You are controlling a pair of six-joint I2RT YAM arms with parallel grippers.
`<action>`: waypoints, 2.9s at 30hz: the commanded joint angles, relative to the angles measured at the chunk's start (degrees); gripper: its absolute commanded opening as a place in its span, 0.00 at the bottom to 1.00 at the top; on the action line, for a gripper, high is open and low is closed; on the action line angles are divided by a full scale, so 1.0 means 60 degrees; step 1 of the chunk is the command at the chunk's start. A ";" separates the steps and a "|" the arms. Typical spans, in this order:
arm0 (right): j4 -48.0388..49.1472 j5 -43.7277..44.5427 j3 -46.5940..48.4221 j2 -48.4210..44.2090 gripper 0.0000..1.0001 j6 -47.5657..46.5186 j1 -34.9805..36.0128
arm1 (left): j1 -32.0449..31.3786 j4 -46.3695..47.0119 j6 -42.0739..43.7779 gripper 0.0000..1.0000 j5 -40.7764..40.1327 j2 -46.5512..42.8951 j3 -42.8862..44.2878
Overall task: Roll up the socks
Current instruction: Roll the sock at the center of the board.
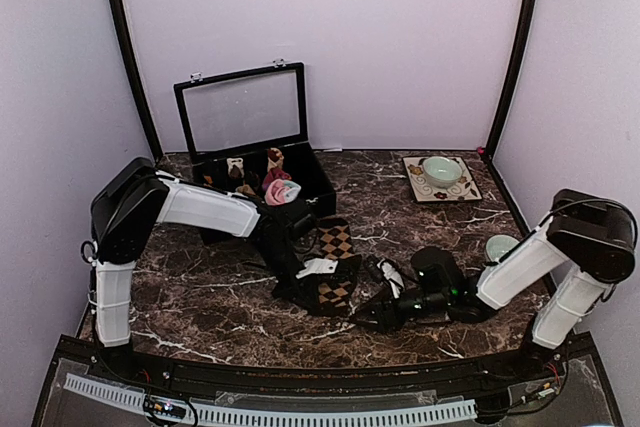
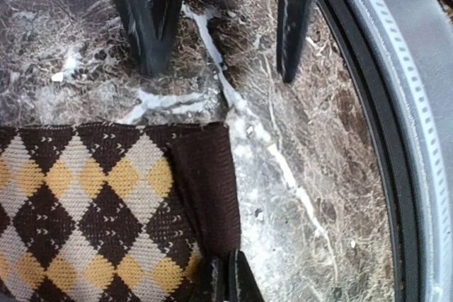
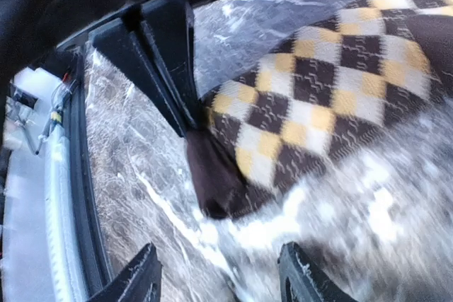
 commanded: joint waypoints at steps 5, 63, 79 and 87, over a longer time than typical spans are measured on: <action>-0.0763 0.5057 -0.1144 -0.2414 0.73 -0.2904 0.2343 | 0.0096 -0.3246 -0.0183 0.00 0.0868 0.1797 0.1380; 0.2388 0.2708 0.0908 0.1822 0.25 -0.7189 0.2385 | 0.1090 -0.4139 -0.1113 0.00 0.1887 0.3164 0.2215; 0.0186 0.2164 0.1341 0.2083 0.00 -0.5067 0.1800 | 0.1276 -0.3310 -0.1161 0.45 0.1514 0.1307 0.1357; -0.1862 -0.0246 0.2108 0.2103 0.00 -0.2067 0.0774 | 0.1309 -0.0989 -0.0755 0.48 -0.0181 -0.1796 -0.0802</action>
